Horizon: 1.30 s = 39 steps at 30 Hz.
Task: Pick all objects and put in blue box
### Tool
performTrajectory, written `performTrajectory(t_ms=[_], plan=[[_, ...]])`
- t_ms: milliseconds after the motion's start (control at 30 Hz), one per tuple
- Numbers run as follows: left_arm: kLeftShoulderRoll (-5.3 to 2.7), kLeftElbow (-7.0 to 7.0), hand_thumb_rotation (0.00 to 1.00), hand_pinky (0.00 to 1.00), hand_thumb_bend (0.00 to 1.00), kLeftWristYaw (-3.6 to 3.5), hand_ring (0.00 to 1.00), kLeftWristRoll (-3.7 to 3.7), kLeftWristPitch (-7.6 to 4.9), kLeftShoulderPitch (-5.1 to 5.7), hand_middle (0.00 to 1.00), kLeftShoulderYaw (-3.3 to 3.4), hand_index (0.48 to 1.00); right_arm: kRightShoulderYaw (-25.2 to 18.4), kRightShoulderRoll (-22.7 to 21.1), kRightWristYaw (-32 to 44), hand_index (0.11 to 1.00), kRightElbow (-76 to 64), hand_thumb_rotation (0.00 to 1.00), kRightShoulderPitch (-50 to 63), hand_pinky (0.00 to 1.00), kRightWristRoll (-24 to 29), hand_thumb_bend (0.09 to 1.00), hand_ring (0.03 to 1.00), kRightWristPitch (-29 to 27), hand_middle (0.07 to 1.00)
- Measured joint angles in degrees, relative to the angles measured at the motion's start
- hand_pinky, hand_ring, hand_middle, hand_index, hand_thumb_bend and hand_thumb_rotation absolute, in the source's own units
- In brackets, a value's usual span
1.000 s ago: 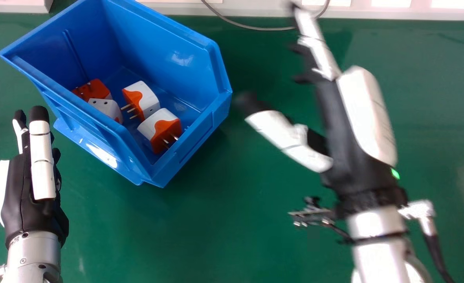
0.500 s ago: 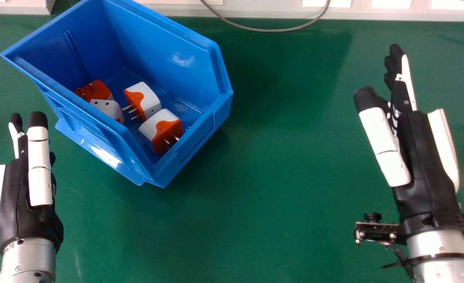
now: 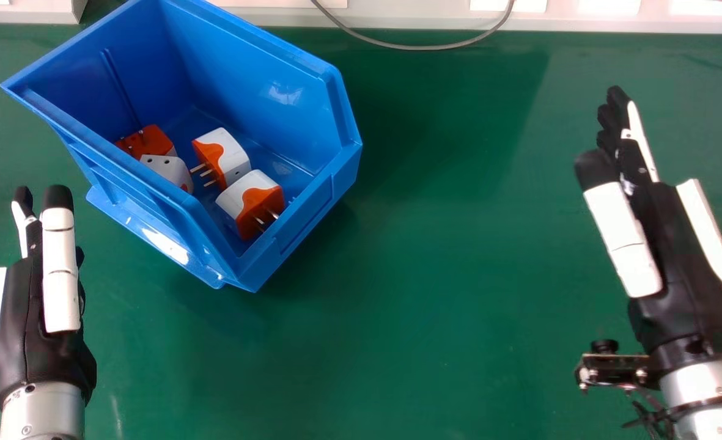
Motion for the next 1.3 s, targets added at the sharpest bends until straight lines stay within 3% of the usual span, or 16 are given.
performTrajectory(t_ms=[167,267,633,833,967,1000,1067,1200,1300], plan=[[-0.05,0.00,1.00,1.00,0.59,-0.48,1.00,-0.16,-0.50,0.96,1.00,0.02,1.000,-2.11,-0.79,1.56,1.000,0.03,1.00,0.11,0.95,2.59,0.560,1.000,0.05,1.000],[-0.02,0.00,1.00,1.00,0.58,-1.14,1.00,-0.14,-2.12,1.93,1.00,0.07,1.000,-3.91,-1.98,3.47,1.000,0.33,1.00,0.56,0.93,4.61,0.566,1.000,0.15,1.000],[0.62,0.43,1.00,1.00,0.58,-2.98,1.00,-0.15,-4.52,3.92,1.00,0.64,1.000,-5.14,-4.22,6.42,1.000,5.60,1.00,2.09,0.90,5.21,0.553,1.000,-0.72,1.000],[1.11,1.10,1.00,1.00,0.58,-4.36,1.00,-0.18,-5.52,4.61,1.00,1.28,1.000,-5.15,-4.39,6.58,1.000,7.98,1.00,2.07,0.89,5.21,0.547,1.000,-2.66,1.000],[1.32,1.23,1.00,1.00,0.58,-6.24,1.00,-0.88,-7.07,6.22,1.00,1.59,1.000,-5.21,-4.39,6.56,1.000,9.49,1.00,1.94,0.90,5.25,0.538,1.000,-3.34,1.000],[1.35,1.38,1.00,0.99,0.57,-6.43,0.99,-0.94,-7.35,6.46,1.00,1.69,1.000,-5.28,-4.39,6.56,1.000,9.77,1.00,1.88,0.90,5.29,0.528,1.000,-3.47,1.000],[1.48,2.00,1.00,0.98,0.57,-6.98,0.99,-0.96,-7.87,6.53,1.00,1.75,1.000,-5.85,-4.39,6.60,1.000,10.52,1.00,1.56,0.90,5.77,0.501,1.000,-3.92,1.000],[1.59,2.84,1.00,0.97,0.57,-7.32,0.98,-0.82,-8.90,6.56,0.99,1.60,1.000,-7.02,-4.16,7.06,1.000,11.75,1.00,1.02,0.92,8.33,0.465,1.000,-4.46,1.000],[1.77,3.14,1.00,0.97,0.57,-8.16,0.98,-0.69,-10.18,6.60,0.99,1.45,1.000,-7.48,-3.50,7.16,1.000,13.01,1.00,0.97,0.92,10.20,0.465,1.000,-5.16,1.000]])
